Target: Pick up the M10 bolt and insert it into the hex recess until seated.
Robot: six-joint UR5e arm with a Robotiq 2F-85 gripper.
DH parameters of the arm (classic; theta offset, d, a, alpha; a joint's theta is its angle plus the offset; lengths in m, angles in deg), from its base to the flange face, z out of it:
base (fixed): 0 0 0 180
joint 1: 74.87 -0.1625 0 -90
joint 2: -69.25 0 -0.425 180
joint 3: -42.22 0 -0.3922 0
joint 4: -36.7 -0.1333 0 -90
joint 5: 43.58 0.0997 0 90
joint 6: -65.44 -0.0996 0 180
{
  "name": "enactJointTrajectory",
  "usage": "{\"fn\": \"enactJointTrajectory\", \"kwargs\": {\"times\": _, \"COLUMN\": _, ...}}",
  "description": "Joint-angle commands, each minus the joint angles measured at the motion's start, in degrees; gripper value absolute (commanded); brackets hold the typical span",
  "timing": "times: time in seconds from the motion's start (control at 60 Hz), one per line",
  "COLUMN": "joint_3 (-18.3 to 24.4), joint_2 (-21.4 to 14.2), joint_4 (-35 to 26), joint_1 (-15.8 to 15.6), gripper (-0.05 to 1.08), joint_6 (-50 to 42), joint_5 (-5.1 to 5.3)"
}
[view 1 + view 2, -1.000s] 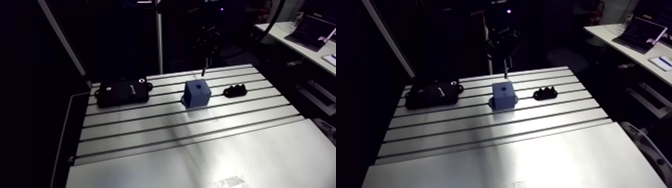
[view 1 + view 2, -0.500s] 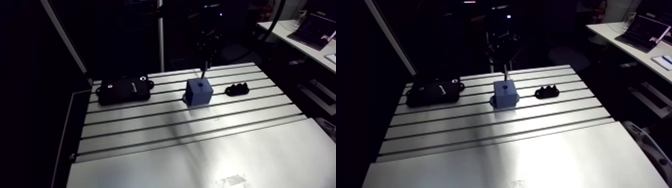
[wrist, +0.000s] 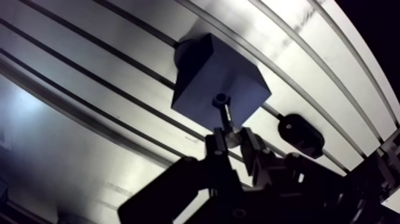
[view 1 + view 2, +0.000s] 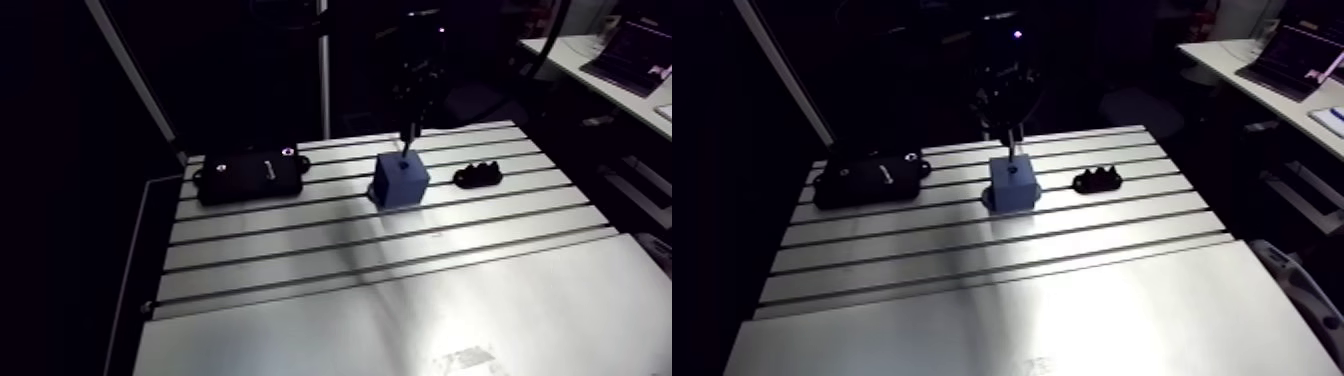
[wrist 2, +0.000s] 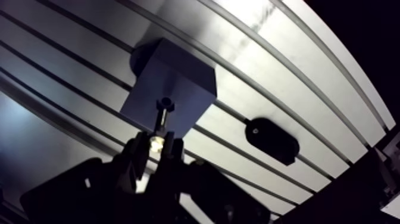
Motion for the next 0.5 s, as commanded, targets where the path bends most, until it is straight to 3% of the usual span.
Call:
{"fn": "enactJointTrajectory", "kwargs": {"times": 0.017, "joint_3": -0.08, "joint_2": 0.43, "joint_4": 0.10, "joint_1": -0.02, "gripper": 0.75, "joint_6": -0.01, "joint_5": 0.00}}
{"fn": "enactJointTrajectory", "kwargs": {"times": 0.5, "joint_3": 0.01, "joint_2": 1.07, "joint_4": 0.11, "joint_1": -0.02, "gripper": 0.75, "joint_6": -0.10, "joint_5": 0.00}}
